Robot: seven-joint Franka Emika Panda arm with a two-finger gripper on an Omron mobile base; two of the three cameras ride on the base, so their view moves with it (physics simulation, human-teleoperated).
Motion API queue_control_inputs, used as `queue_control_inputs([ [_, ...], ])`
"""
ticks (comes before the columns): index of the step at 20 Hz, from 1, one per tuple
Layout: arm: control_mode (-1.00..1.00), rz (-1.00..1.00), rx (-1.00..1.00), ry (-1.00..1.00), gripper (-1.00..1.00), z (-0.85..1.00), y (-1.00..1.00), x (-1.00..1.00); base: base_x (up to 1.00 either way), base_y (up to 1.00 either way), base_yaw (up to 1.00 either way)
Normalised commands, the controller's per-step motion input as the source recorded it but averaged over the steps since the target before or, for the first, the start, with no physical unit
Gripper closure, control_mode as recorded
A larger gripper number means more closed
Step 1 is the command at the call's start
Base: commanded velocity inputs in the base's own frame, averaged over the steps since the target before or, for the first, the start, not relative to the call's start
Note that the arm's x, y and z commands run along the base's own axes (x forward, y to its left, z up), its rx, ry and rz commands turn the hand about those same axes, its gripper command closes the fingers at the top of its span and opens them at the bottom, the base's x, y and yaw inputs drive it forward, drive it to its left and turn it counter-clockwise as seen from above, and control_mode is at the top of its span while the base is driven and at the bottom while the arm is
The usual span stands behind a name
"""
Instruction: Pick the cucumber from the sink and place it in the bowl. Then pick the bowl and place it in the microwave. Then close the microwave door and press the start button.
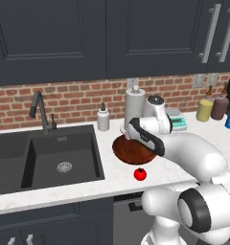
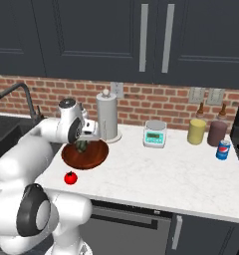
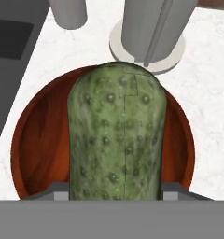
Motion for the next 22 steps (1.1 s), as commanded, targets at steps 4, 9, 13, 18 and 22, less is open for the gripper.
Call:
queue_control_inputs([
  [4,-1.00,0.00,0.00,0.09,1.00,-0.14,0.00,0.20,0.00,0.00,0.00],
  [9,-1.00,0.00,0.00,0.14,1.00,-0.41,0.00,0.18,0.00,0.00,0.00],
  [13,-1.00,0.00,0.00,0.05,1.00,-0.39,0.00,0.21,0.00,0.00,0.00],
  [18,-1.00,0.00,0.00,0.09,1.00,-0.39,0.00,0.24,0.00,0.00,0.00],
  [22,-1.00,0.00,0.00,0.10,1.00,-0.35,0.00,0.18,0.00,0.00,0.00],
])
